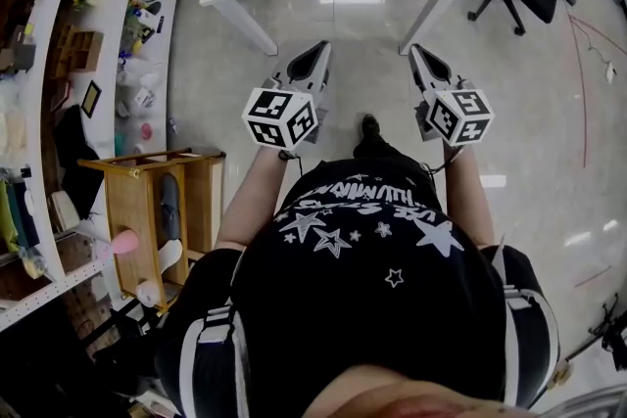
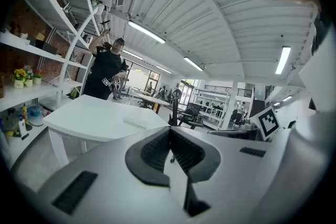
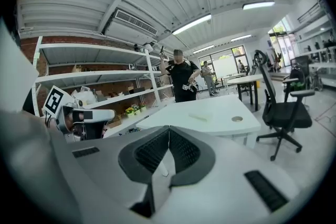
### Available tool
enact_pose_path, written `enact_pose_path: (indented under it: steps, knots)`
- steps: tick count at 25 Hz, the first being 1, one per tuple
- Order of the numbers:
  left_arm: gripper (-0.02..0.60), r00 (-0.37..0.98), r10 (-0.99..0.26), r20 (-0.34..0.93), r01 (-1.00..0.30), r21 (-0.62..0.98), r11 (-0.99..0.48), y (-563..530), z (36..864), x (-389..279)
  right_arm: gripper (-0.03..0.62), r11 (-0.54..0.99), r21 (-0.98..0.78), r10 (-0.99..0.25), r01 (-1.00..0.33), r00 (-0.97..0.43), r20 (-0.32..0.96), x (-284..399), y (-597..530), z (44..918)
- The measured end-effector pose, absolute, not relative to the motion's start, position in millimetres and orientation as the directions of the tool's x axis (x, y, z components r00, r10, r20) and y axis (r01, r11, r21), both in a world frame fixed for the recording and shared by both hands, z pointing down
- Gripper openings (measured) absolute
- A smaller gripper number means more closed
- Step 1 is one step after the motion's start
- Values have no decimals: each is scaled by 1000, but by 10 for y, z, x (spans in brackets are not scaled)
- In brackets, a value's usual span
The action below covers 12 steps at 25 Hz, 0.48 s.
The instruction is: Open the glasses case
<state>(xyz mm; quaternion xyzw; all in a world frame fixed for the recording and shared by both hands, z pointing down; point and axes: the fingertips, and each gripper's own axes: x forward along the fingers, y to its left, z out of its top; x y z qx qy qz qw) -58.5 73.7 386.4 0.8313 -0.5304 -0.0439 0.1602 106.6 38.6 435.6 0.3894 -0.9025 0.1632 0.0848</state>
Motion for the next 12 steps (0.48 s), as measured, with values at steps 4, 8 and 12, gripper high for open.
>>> enact_pose_path:
  steps: [4, 8, 12]
  knots:
    - [12, 408, -908, 99, -881, 305, -362, 412, 3840, -564, 9, 648, -232, -674, -725, -688, 269, 1138, -9, 4326]
    - [12, 387, -916, 108, -888, 309, -340, 147, 3848, -523, 9, 656, -236, -665, -717, -697, 269, 1198, -317, 4309]
    - [12, 368, -923, 116, -896, 312, -318, -103, 3866, -453, 9, 663, -245, -651, -707, -707, 277, 1278, -594, 4360]
